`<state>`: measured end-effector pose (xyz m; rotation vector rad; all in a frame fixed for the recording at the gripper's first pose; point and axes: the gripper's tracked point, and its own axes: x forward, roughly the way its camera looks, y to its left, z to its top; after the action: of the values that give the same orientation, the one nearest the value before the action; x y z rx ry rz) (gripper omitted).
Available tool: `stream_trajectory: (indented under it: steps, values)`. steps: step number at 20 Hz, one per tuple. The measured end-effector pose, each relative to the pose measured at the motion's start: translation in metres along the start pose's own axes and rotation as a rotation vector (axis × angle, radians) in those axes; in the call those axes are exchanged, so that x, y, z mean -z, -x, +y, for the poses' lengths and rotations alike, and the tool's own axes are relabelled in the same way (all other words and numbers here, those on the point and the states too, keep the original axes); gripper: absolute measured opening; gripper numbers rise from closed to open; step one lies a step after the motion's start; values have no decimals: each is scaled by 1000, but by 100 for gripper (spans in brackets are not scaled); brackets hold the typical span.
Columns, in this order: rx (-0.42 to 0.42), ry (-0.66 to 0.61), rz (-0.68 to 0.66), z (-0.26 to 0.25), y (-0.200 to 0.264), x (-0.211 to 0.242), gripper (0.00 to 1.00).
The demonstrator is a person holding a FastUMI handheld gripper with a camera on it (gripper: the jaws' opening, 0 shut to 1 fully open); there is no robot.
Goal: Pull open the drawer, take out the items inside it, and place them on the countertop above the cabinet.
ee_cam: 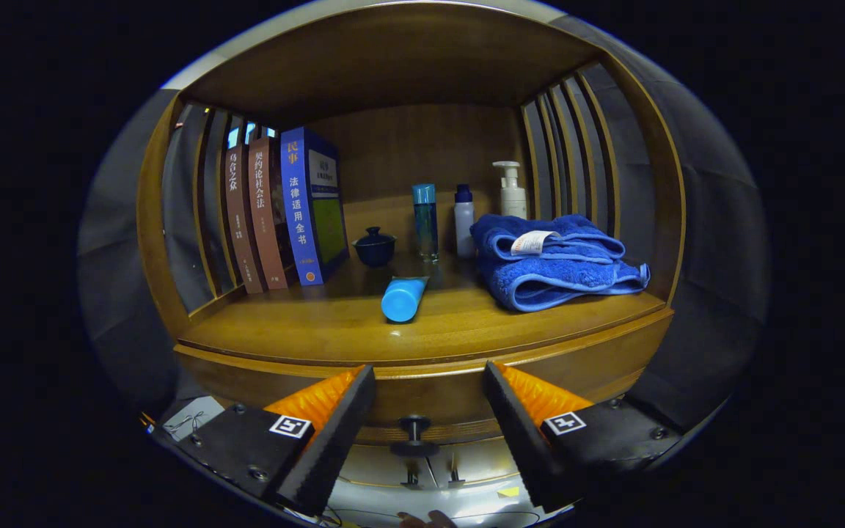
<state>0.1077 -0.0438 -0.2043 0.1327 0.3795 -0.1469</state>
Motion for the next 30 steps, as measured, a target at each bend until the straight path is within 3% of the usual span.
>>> stream_trajectory:
  steps: [13,25,30]
  values:
    - [-28,4,9,-1,17,-13,100]
    - [-108,66,-205,17,102,-164,100]
    - [-149,70,-265,26,141,-200,99]
